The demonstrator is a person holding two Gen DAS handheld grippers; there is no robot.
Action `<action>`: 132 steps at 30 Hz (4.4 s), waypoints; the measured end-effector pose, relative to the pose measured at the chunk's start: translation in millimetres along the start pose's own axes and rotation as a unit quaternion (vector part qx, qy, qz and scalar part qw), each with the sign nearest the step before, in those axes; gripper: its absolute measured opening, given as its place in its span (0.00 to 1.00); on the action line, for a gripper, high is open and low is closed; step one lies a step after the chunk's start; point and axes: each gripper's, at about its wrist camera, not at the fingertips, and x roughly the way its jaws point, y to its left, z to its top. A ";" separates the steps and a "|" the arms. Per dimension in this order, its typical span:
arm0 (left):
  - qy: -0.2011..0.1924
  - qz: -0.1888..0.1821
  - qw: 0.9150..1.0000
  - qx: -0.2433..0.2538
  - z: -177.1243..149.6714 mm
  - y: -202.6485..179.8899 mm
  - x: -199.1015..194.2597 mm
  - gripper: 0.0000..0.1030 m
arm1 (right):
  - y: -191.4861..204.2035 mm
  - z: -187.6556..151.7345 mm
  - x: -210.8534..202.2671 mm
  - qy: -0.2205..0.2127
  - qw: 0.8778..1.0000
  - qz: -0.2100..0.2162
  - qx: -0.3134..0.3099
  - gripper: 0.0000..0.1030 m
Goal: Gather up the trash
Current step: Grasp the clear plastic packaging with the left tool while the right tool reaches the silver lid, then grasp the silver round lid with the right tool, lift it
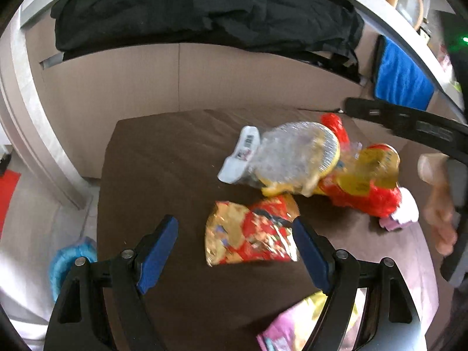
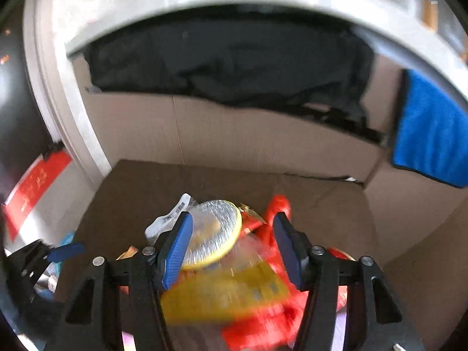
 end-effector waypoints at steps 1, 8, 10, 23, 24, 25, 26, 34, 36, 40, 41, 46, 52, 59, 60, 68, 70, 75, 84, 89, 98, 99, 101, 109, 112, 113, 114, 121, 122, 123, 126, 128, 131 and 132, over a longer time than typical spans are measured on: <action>0.001 0.000 1.000 -0.002 1.3 4.1 1.3 0.78 | 3.7 6.2 13.5 0.016 1.000 -0.003 0.002 0.51; 0.000 0.008 1.000 0.004 6.9 28.9 4.9 0.78 | 14.1 2.3 76.5 0.101 0.994 0.012 0.045 0.34; 0.001 0.008 1.000 0.008 4.5 34.2 4.9 0.78 | 18.2 -11.2 77.2 0.105 0.993 0.027 0.044 0.13; -0.001 -0.010 1.000 0.020 -5.9 47.3 1.6 0.76 | 3.4 -95.0 -18.5 0.065 0.995 0.051 0.052 0.03; 0.005 -0.018 1.000 0.002 -4.5 51.6 5.5 0.76 | 4.5 -99.6 -24.2 0.063 0.996 0.052 0.047 0.03; 0.012 -0.023 1.000 -0.017 -2.8 55.0 11.5 0.76 | 5.8 -104.9 -28.8 0.054 0.996 0.056 0.041 0.04; 0.023 -0.027 0.999 -0.038 -1.5 57.6 19.4 0.76 | 3.8 -104.7 -28.6 0.047 0.996 0.056 0.040 0.04; 0.041 -0.007 0.998 -0.051 -4.1 47.3 47.7 0.57 | 7.4 -95.5 -49.4 -0.017 0.998 0.064 0.023 0.37; 0.037 0.001 0.998 -0.051 -7.1 50.9 44.5 0.24 | 12.3 -88.5 -51.7 -0.026 0.998 0.052 0.017 0.37; 0.030 -0.004 0.998 -0.048 -16.2 66.4 32.1 0.07 | 27.9 -73.2 -45.3 -0.020 0.997 0.072 0.006 0.41; 0.026 -0.001 0.999 -0.042 -17.3 67.2 28.5 0.03 | 31.0 -71.7 -42.7 -0.016 0.997 0.074 0.006 0.42; 0.020 0.003 1.000 -0.003 -21.0 66.8 14.7 0.01 | 27.6 -68.9 -5.3 0.021 0.996 0.077 0.043 0.42; 0.019 -0.019 1.000 0.008 -29.6 74.8 6.8 0.01 | 25.5 -63.8 41.7 0.044 0.996 0.041 0.069 0.42; 0.014 -0.045 0.999 0.002 -24.2 87.6 -3.4 0.10 | 45.3 -66.3 57.1 0.056 0.995 0.068 0.045 0.21; 0.012 -0.046 0.999 -0.005 -22.8 90.6 -3.5 0.17 | 46.9 -68.2 55.8 0.058 0.993 0.088 0.046 0.08; 0.016 -0.036 0.999 -0.033 -31.0 102.4 -3.8 0.35 | 54.7 -91.4 35.1 0.069 0.989 0.126 0.026 0.03; 0.021 -0.039 0.998 -0.039 -36.2 106.8 -5.5 0.36 | 54.5 -98.9 23.1 0.059 0.992 0.115 0.015 0.03; 0.027 -0.036 0.998 -0.040 -42.1 104.6 -7.1 0.40 | 56.0 -110.4 -13.2 0.020 0.996 0.090 -0.018 0.18; 0.032 -0.050 0.993 -0.104 -46.8 125.4 -14.3 0.48 | 63.7 -96.0 -25.7 0.001 0.992 0.122 -0.024 0.41; 0.037 -0.067 0.989 -0.128 -43.4 113.6 -1.9 0.53 | 62.9 -104.5 -10.6 0.016 0.993 0.117 -0.005 0.42; 0.039 -0.023 0.994 -0.095 -49.6 79.8 0.2 0.59 | 48.3 -122.0 -16.6 0.005 0.997 0.072 -0.013 0.41; 0.042 -0.032 0.993 -0.106 -50.8 80.4 -1.3 0.59 | 45.2 -123.5 -19.2 -0.001 0.997 0.070 -0.013 0.41; 0.048 -0.054 0.989 -0.132 -53.4 84.2 -4.6 0.59 | 38.8 -127.8 -24.9 -0.011 0.998 0.065 -0.014 0.41; 0.056 -0.017 0.988 -0.140 -54.5 57.8 -2.2 0.56 | 24.2 -143.6 -26.1 -0.024 0.997 0.071 -0.011 0.41; 0.046 0.011 0.991 -0.129 -56.8 47.2 -1.5 0.16 | 23.3 -141.7 -27.8 -0.029 0.997 0.074 -0.009 0.41; 0.042 0.012 0.991 -0.126 -58.8 47.8 -3.8 0.13 | 24.2 -139.9 -29.5 -0.032 0.996 0.078 -0.011 0.41; 0.037 0.012 0.992 -0.119 -59.4 46.6 -6.8 0.08 | 26.3 -138.3 -31.7 -0.035 0.996 0.083 -0.017 0.41; -0.012 0.026 0.999 -0.040 -48.7 34.1 -43.2 0.03 | 34.7 -127.6 -29.0 -0.018 0.992 0.126 -0.025 0.41; -0.018 0.028 0.999 -0.030 -46.2 33.3 -47.3 0.03 | 32.4 -123.8 -23.2 -0.011 0.992 0.127 -0.014 0.41; -0.025 0.031 0.999 -0.017 -42.7 32.9 -52.3 0.03 | 30.7 -119.8 -16.5 -0.003 0.992 0.127 -0.004 0.41; -0.034 0.034 0.999 0.000 -38.0 37.8 -61.7 0.02 | 27.9 -107.8 5.1 0.026 0.991 0.127 0.020 0.41; -0.033 0.030 0.999 0.002 -35.9 43.4 -64.1 0.02 | 27.8 -102.7 19.8 0.047 0.990 0.128 0.037 0.41; -0.024 0.026 0.999 0.009 -37.9 48.8 -60.1 0.02 | 27.5 -102.1 45.6 0.088 0.983 0.140 0.079 0.42; -0.019 0.026 0.999 0.014 -38.6 50.2 -55.9 0.02 | 26.9 -103.0 47.5 0.082 0.981 0.150 0.090 0.42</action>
